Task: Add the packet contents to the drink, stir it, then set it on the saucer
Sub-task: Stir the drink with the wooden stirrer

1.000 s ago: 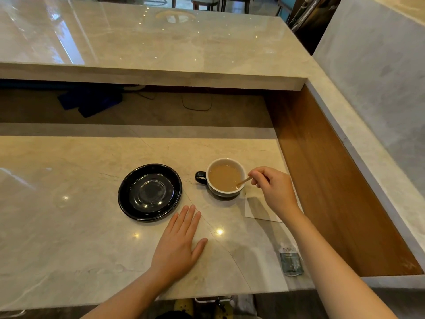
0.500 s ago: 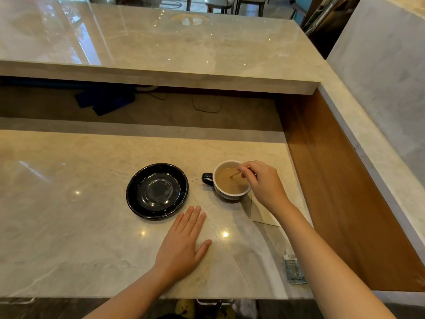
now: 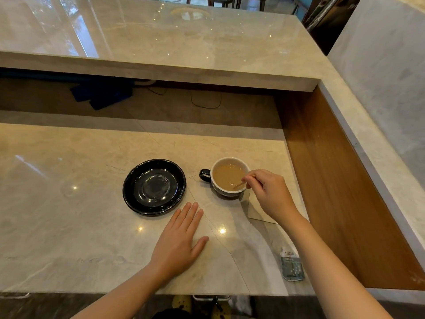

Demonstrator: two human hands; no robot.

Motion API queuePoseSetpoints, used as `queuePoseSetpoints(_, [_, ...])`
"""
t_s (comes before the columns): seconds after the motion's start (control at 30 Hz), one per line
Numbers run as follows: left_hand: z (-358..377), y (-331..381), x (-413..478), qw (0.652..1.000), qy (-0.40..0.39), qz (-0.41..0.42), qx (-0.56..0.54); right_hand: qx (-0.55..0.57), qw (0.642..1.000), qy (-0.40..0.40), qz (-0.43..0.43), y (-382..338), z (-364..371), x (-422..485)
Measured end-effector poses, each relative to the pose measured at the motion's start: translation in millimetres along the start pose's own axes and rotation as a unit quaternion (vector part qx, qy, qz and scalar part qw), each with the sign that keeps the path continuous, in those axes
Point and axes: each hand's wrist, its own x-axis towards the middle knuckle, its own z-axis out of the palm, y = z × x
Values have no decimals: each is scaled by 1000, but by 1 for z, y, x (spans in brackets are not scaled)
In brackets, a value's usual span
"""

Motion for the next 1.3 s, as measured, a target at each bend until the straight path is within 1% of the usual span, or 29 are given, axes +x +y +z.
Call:
queuePoseSetpoints(0.2, [0, 0, -1, 1000, -2, -5, -4, 21, 1000, -19, -12, -16, 13, 29])
queuePoseSetpoints(0.4, [-1, 0, -1, 1000, -2, -4, -7, 19, 1000, 11, 12, -9, 11, 62])
queuePoseSetpoints(0.53, [0, -1, 0, 1000, 3, -3, -6, 0, 999, 20, 25, 8, -3, 55])
queuePoseSetpoints(0.67, [2, -1, 0, 1000, 7, 2, -11, -26, 999, 2, 30, 13, -15, 29])
queuePoseSetpoints(0.77, [3, -1, -1, 1000, 8, 2, -11, -50, 999, -4, 9, 6, -15, 7])
queuePoseSetpoints(0.83, [3, -2, -1, 1000, 6, -1, -6, -69, 997, -10, -22, -3, -7, -4])
queuePoseSetpoints(0.97, [4, -2, -1, 1000, -1, -4, 0, -54, 996, -21, -65, -20, 11, -4])
queuePoseSetpoints(1.03, [4, -2, 0, 1000, -4, -7, 3, -30, 998, -10, -59, -26, 16, 3])
queuePoseSetpoints(1.13, [3, -1, -1, 1000, -4, -9, 0, 10, 999, 35, -38, -32, 17, 10])
queuePoseSetpoints(1.23, [3, -1, -1, 1000, -3, -11, 1, 22, 997, 70, -32, -35, 12, 10])
queuePoseSetpoints(1.3, [2, -1, -1, 1000, -5, -12, -1, 22, 997, 71, -22, -35, 7, 9])
